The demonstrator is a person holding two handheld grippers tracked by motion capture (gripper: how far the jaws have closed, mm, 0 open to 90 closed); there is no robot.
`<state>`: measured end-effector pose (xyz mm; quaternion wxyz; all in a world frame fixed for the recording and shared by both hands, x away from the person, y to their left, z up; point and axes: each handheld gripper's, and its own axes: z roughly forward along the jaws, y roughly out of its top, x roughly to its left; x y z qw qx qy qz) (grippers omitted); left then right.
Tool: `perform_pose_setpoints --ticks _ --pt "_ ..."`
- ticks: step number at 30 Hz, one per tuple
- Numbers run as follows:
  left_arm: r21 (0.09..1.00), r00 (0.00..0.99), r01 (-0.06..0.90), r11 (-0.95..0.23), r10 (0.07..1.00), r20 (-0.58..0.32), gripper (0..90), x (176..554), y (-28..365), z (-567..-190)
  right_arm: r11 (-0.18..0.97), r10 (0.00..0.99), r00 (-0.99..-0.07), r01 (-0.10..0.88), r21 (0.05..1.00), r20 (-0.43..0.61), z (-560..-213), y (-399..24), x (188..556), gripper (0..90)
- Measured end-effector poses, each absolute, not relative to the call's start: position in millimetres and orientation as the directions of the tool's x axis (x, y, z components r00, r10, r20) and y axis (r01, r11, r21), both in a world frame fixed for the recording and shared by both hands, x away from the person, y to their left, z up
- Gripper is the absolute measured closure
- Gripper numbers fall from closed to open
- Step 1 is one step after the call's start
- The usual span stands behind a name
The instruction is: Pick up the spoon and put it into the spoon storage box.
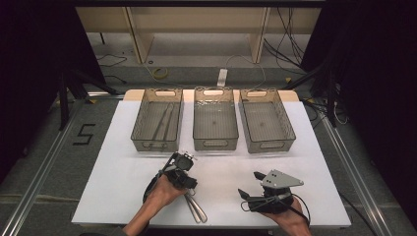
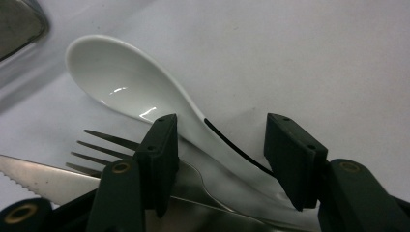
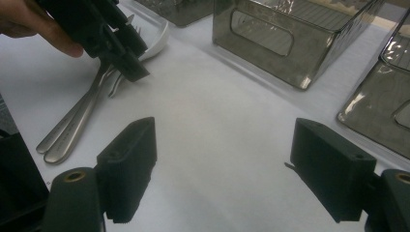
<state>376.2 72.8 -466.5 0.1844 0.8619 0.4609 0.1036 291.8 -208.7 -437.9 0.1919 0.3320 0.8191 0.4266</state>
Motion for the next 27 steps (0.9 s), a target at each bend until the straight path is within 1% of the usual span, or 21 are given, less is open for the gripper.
perform_pose_setpoints --ticks 14,22,27 --pt "0.433 0.553 0.740 -0.514 0.832 0.042 56.7 374.2 74.0 -466.1 0.418 0.709 -0.704 0.380 0.825 -0.035 -437.9 -208.4 291.5 25.6" --pt "0.460 0.538 0.742 -0.488 0.842 0.025 64.4 379.4 76.5 -466.4 0.422 0.708 -0.705 0.380 0.823 -0.037 -438.0 -207.5 291.5 25.7" --pt "0.469 0.535 0.739 -0.483 0.844 0.025 65.9 381.3 76.9 -466.8 0.422 0.708 -0.705 0.380 0.823 -0.038 -438.3 -206.8 291.5 25.8"
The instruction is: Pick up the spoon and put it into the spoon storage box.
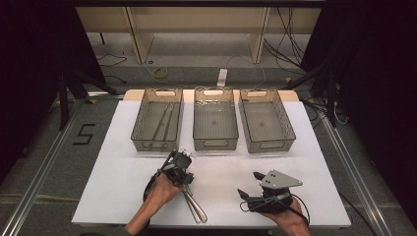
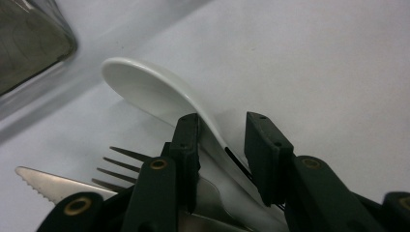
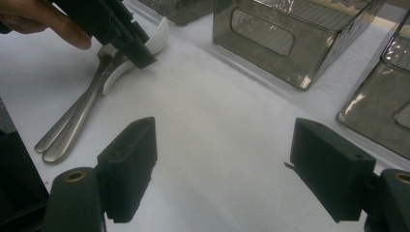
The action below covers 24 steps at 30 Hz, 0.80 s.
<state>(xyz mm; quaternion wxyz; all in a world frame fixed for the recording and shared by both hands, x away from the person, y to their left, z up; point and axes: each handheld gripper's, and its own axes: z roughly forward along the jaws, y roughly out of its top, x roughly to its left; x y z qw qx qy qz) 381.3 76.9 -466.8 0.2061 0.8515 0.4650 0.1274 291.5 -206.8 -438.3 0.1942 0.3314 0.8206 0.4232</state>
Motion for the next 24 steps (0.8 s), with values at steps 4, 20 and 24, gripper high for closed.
perform_pose_setpoints --ticks 4,20,24 --pt "0.483 0.528 0.738 -0.470 0.849 0.020 67.2 382 77 -467 0.422 0.709 -0.704 0.381 0.823 -0.038 -438 -206 292 25.8" --pt "0.559 0.527 0.714 -0.420 0.849 -0.036 83.2 386 70 -465 0.428 0.705 -0.708 0.377 0.822 -0.043 -438 -205 293 25.8" --pt "0.547 0.550 0.711 -0.441 0.834 -0.044 89.2 388 62 -468 0.427 0.706 -0.707 0.377 0.822 -0.043 -438 -207 293 25.8"
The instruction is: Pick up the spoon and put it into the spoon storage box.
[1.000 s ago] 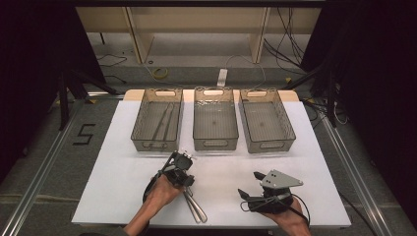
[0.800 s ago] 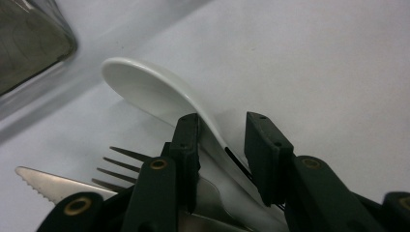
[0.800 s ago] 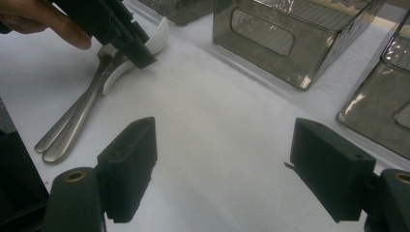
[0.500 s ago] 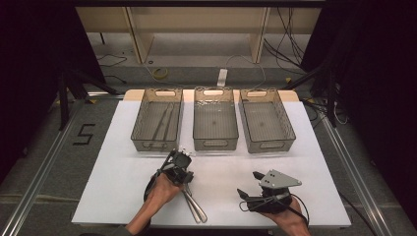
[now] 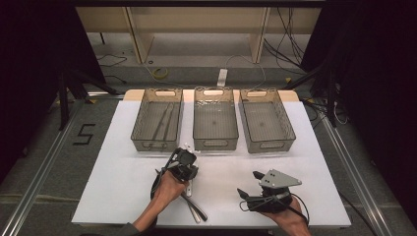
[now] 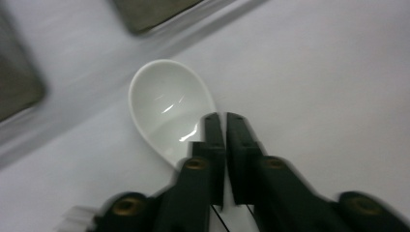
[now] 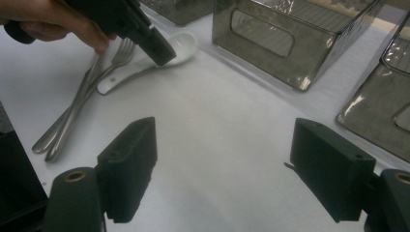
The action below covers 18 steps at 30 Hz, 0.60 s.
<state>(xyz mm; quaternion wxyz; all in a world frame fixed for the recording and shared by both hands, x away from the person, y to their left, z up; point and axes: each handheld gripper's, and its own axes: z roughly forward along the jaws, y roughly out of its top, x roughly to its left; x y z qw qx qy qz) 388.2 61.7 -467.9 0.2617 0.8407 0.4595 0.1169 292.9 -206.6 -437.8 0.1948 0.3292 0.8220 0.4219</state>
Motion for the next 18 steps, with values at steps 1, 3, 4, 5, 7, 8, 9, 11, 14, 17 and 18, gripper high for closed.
perform_pose_setpoints --ticks 1,3,4,5,7,8,9,11,14,17,18 --pt "0.543 0.547 0.701 -0.462 0.837 0.007 89.2 387.5 60.4 -467.5 0.424 0.707 -0.706 0.378 0.823 -0.041 -437.8 -206.8 292.7 25.8" --pt "0.537 0.540 0.706 -0.462 0.841 0.014 89.0 389.0 62.6 -467.1 0.424 0.706 -0.707 0.378 0.823 -0.040 -437.8 -207.7 292.4 25.8" --pt "0.538 0.535 0.709 -0.455 0.845 0.008 88.8 390.0 64.3 -467.7 0.425 0.705 -0.708 0.377 0.823 -0.040 -438.0 -208.0 292.4 25.8" --pt "0.539 0.530 0.710 -0.453 0.848 0.014 88.6 390.6 65.2 -468.5 0.426 0.705 -0.708 0.377 0.822 -0.040 -438.2 -208.1 292.5 25.7" --pt "0.537 0.532 0.712 -0.452 0.847 0.007 83.7 391.4 66.0 -467.0 0.426 0.704 -0.709 0.378 0.822 -0.039 -438.1 -207.8 292.6 25.7" --pt "0.535 0.536 0.713 -0.454 0.844 0.001 81.1 391.5 66.1 -465.9 0.425 0.704 -0.709 0.379 0.822 -0.037 -438.1 -207.5 292.5 25.7" --pt "0.534 0.538 0.714 -0.453 0.843 -0.004 78.7 391.2 66.0 -465.2 0.427 0.703 -0.711 0.378 0.821 -0.038 -438.1 -207.3 292.5 25.8" --pt "0.530 0.542 0.716 -0.454 0.840 -0.012 73.9 390.2 65.4 -463.4 0.427 0.703 -0.710 0.379 0.821 -0.038 -438.3 -207.1 292.8 25.7" --pt "0.499 0.554 0.726 -0.474 0.833 -0.015 59.9 387.0 61.4 -465.0 0.427 0.705 -0.709 0.380 0.821 -0.038 -438.3 -207.3 292.8 25.7" --pt "0.477 0.550 0.736 -0.480 0.835 -0.008 53.9 385.2 60.2 -463.3 0.425 0.705 -0.708 0.379 0.822 -0.039 -437.8 -207.5 292.5 25.7" --pt "0.471 0.553 0.736 -0.486 0.833 -0.005 53.1 384.3 61.1 -462.3 0.426 0.705 -0.708 0.378 0.822 -0.039 -437.8 -207.5 292.5 25.7"
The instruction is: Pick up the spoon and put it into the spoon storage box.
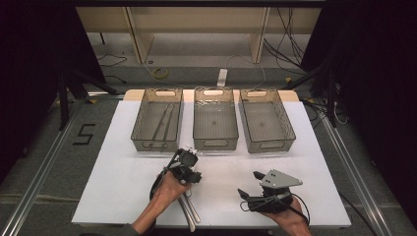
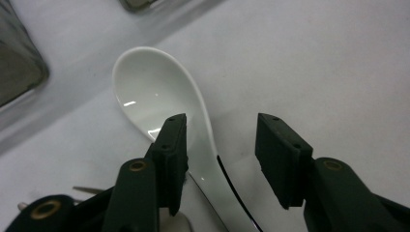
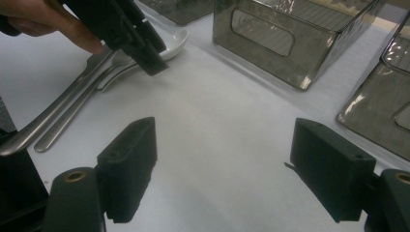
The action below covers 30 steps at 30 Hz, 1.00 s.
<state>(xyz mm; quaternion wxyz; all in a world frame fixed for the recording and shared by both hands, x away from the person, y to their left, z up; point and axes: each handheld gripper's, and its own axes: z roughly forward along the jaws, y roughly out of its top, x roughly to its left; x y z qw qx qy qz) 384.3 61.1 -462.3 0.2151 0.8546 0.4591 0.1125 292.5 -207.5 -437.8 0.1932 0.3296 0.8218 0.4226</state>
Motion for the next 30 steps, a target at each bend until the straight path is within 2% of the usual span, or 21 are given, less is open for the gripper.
perform_pose_setpoints --ticks 6,19,26,30 --pt "0.406 0.569 0.739 -0.537 0.821 0.050 49.3 380.0 61.2 -466.8 0.427 0.704 -0.709 0.380 0.821 -0.038 -438.1 -207.4 292.8 25.7" --pt "0.393 0.582 0.735 -0.552 0.812 0.051 61.0 379.4 63.5 -465.8 0.430 0.703 -0.710 0.379 0.819 -0.041 -438.0 -206.5 292.8 25.7" --pt "0.392 0.588 0.731 -0.558 0.807 0.052 64.5 380.3 66.7 -465.2 0.433 0.702 -0.711 0.376 0.819 -0.045 -438.0 -206.2 293.0 25.8" --pt "0.396 0.577 0.733 -0.553 0.814 0.070 70.5 380.6 70.3 -465.7 0.433 0.702 -0.710 0.376 0.819 -0.045 -438.0 -206.3 292.9 25.8"
